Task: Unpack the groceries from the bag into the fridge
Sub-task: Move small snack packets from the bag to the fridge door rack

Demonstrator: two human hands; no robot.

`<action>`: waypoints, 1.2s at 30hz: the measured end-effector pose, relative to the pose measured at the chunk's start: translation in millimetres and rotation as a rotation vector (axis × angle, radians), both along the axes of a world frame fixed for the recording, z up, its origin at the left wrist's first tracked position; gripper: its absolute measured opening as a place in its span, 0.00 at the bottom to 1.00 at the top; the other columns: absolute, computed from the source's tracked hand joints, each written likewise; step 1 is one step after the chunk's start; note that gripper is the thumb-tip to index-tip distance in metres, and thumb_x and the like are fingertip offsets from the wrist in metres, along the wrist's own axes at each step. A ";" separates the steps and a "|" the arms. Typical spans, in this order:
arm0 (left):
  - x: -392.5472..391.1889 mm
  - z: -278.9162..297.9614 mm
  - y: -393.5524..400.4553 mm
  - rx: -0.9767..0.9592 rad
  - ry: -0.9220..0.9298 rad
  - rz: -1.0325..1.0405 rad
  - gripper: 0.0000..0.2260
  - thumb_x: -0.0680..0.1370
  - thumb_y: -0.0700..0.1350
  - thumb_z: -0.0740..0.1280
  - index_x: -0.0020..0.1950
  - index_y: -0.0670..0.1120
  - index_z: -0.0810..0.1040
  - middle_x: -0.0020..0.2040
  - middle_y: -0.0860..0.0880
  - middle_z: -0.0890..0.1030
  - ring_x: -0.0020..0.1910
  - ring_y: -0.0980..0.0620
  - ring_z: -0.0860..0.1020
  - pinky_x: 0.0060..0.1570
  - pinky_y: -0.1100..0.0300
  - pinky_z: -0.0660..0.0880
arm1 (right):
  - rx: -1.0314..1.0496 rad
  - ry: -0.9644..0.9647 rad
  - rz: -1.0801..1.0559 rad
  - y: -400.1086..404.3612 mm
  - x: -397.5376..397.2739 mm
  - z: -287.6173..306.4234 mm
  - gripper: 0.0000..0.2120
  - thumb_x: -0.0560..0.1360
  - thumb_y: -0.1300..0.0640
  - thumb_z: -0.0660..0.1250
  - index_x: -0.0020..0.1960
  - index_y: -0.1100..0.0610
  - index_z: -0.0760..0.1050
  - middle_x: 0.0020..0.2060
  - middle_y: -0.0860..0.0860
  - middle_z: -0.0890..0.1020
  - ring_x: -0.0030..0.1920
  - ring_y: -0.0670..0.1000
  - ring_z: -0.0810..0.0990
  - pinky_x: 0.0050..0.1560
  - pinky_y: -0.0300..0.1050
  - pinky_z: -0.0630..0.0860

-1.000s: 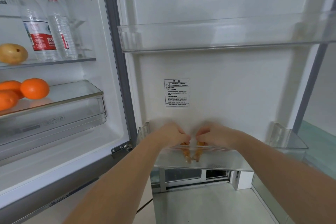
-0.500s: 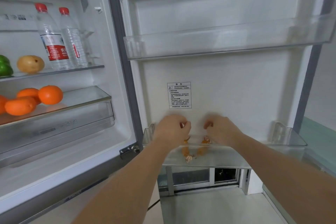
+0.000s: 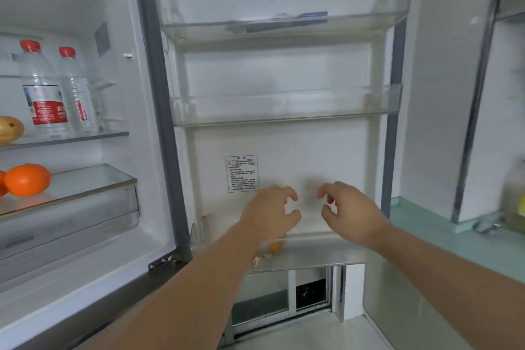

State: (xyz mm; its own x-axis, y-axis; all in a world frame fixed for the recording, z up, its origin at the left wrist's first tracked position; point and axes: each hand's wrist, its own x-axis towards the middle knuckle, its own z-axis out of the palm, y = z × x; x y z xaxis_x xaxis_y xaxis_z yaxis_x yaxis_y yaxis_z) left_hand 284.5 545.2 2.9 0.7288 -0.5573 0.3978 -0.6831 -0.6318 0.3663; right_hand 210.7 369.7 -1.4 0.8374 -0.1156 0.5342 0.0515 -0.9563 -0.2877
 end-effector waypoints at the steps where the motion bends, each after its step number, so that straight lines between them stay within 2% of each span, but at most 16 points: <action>1: -1.4 1.0 -9.7 -0.020 -0.012 -0.043 0.14 0.75 0.52 0.66 0.61 0.54 0.76 0.53 0.53 0.75 0.54 0.52 0.74 0.54 0.58 0.72 | -0.014 -0.008 -0.046 -7.5 -9.7 2.8 0.11 0.76 0.55 0.62 0.57 0.48 0.74 0.45 0.44 0.73 0.41 0.45 0.70 0.41 0.43 0.70; 5: -12.8 0.3 -46.0 -0.065 -0.005 -0.255 0.14 0.74 0.53 0.68 0.59 0.55 0.76 0.50 0.55 0.73 0.54 0.52 0.75 0.56 0.55 0.74 | 0.003 -0.019 -0.286 -35.5 -54.5 8.8 0.13 0.75 0.54 0.62 0.59 0.49 0.73 0.48 0.45 0.73 0.48 0.47 0.73 0.44 0.42 0.69; 7: -17.4 -2.5 -60.4 -0.055 0.011 -0.363 0.14 0.74 0.52 0.68 0.58 0.54 0.77 0.51 0.55 0.73 0.54 0.52 0.75 0.56 0.54 0.74 | -0.024 0.038 -0.419 -42.9 -79.1 5.3 0.15 0.75 0.53 0.62 0.61 0.49 0.72 0.53 0.48 0.74 0.53 0.50 0.75 0.48 0.44 0.72; 11: -36.4 -11.8 -94.7 -0.017 -0.043 -0.552 0.16 0.71 0.54 0.67 0.58 0.53 0.77 0.54 0.50 0.77 0.56 0.48 0.76 0.55 0.53 0.74 | -0.049 0.192 -0.641 -48.0 -137.7 -8.2 0.19 0.75 0.50 0.62 0.66 0.48 0.68 0.62 0.49 0.72 0.62 0.52 0.72 0.56 0.48 0.74; 16: -107.8 -30.0 -146.5 0.125 -0.109 -0.770 0.18 0.73 0.55 0.66 0.62 0.54 0.75 0.59 0.52 0.76 0.61 0.50 0.73 0.56 0.54 0.73 | -0.014 0.329 -0.911 -51.8 -250.9 -15.8 0.23 0.75 0.48 0.62 0.70 0.47 0.64 0.64 0.49 0.70 0.64 0.53 0.70 0.58 0.50 0.73; 22: -250.7 -15.3 -198.7 0.102 -0.141 -1.053 0.15 0.74 0.54 0.66 0.59 0.54 0.76 0.56 0.54 0.75 0.57 0.51 0.74 0.53 0.55 0.73 | 0.039 0.322 -1.226 -35.6 -414.5 -13.5 0.27 0.76 0.48 0.63 0.72 0.45 0.59 0.65 0.49 0.67 0.63 0.53 0.69 0.54 0.46 0.75; 25: -343.0 -7.3 -210.1 0.100 -0.168 -1.228 0.14 0.73 0.55 0.66 0.57 0.55 0.76 0.55 0.54 0.75 0.57 0.52 0.74 0.53 0.54 0.73 | 0.063 0.315 -1.379 -14.0 -501.3 -13.3 0.28 0.75 0.48 0.63 0.73 0.46 0.59 0.67 0.50 0.66 0.65 0.54 0.69 0.56 0.49 0.76; 30: -499.9 -3.7 -203.6 0.171 -0.196 -1.433 0.18 0.74 0.56 0.64 0.63 0.56 0.74 0.61 0.54 0.74 0.62 0.51 0.71 0.54 0.55 0.71 | 0.161 0.269 -1.610 40.2 -648.6 -12.8 0.26 0.76 0.46 0.62 0.73 0.47 0.59 0.66 0.49 0.66 0.64 0.54 0.70 0.53 0.48 0.74; 32: -560.8 -2.3 -194.2 0.176 -0.163 -1.502 0.19 0.74 0.58 0.64 0.63 0.56 0.74 0.61 0.54 0.74 0.62 0.51 0.72 0.55 0.55 0.72 | 0.212 0.200 -1.692 65.4 -703.5 -15.0 0.25 0.76 0.45 0.62 0.71 0.47 0.61 0.65 0.51 0.68 0.61 0.54 0.72 0.54 0.50 0.75; 36: -672.8 -5.9 -165.6 0.198 -0.160 -1.636 0.19 0.74 0.59 0.64 0.63 0.57 0.74 0.64 0.54 0.73 0.62 0.51 0.73 0.56 0.55 0.72 | 0.266 0.156 -1.864 120.2 -797.2 -22.6 0.24 0.76 0.45 0.62 0.70 0.47 0.64 0.65 0.51 0.70 0.64 0.56 0.71 0.58 0.51 0.73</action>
State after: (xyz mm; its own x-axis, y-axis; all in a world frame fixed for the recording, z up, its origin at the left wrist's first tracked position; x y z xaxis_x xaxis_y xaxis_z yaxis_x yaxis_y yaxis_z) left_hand -388.3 379.6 -3.0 -0.6819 -0.6910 0.2399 -0.6488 0.7228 0.2379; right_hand -586.4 489.9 -24.0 -0.4063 -0.8651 0.2941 -0.8955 0.3131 -0.3163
